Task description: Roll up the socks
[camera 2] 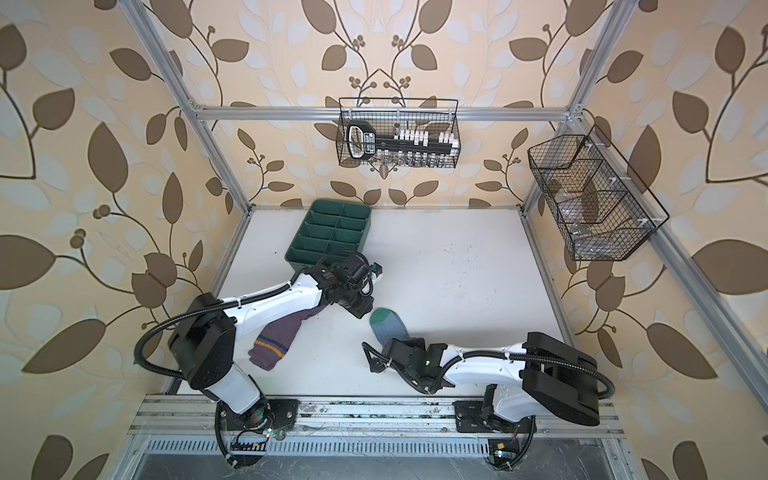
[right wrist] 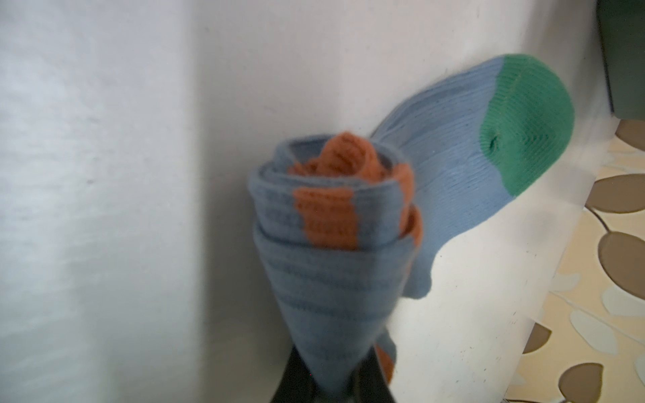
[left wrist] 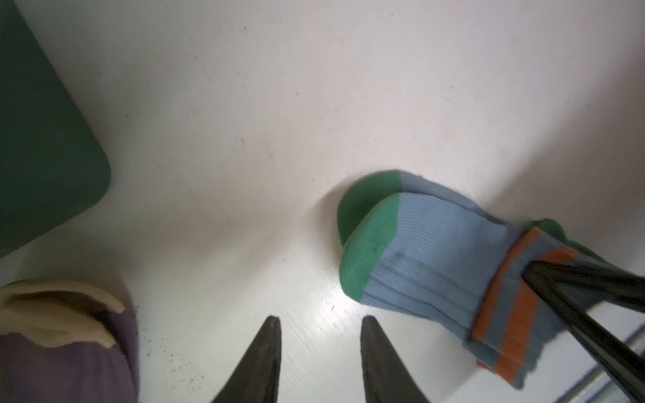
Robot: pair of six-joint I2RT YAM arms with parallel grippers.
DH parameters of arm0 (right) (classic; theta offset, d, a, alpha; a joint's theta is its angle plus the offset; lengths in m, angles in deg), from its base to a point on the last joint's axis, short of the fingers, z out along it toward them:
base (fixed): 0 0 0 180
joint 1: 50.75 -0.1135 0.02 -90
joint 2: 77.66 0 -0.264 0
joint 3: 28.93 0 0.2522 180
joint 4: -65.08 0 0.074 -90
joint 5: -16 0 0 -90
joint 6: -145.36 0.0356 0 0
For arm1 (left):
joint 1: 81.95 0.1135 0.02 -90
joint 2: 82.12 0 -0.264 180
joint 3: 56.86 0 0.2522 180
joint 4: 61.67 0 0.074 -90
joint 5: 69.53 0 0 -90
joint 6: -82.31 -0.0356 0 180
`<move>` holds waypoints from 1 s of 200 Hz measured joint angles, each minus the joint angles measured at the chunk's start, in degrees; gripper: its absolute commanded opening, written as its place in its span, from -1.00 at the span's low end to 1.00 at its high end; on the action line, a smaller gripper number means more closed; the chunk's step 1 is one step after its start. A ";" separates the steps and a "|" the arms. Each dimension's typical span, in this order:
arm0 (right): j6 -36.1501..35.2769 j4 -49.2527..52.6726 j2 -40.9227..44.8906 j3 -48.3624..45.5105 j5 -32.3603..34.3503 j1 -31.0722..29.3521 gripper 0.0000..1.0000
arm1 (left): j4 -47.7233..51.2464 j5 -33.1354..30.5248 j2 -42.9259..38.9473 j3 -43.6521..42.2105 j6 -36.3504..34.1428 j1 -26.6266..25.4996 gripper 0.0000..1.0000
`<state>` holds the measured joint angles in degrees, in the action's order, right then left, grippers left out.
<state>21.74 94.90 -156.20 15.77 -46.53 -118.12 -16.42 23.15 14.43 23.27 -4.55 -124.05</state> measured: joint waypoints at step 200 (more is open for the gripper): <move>7.91 9.68 -11.54 14.21 -5.90 0.76 -0.88 | -22.23 8.39 18.34 6.54 9.42 -0.33 -0.37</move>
<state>29.65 104.58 -167.75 29.98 -52.43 -117.36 -38.65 31.54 32.77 29.81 4.87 -124.38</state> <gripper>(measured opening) 0.088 0.311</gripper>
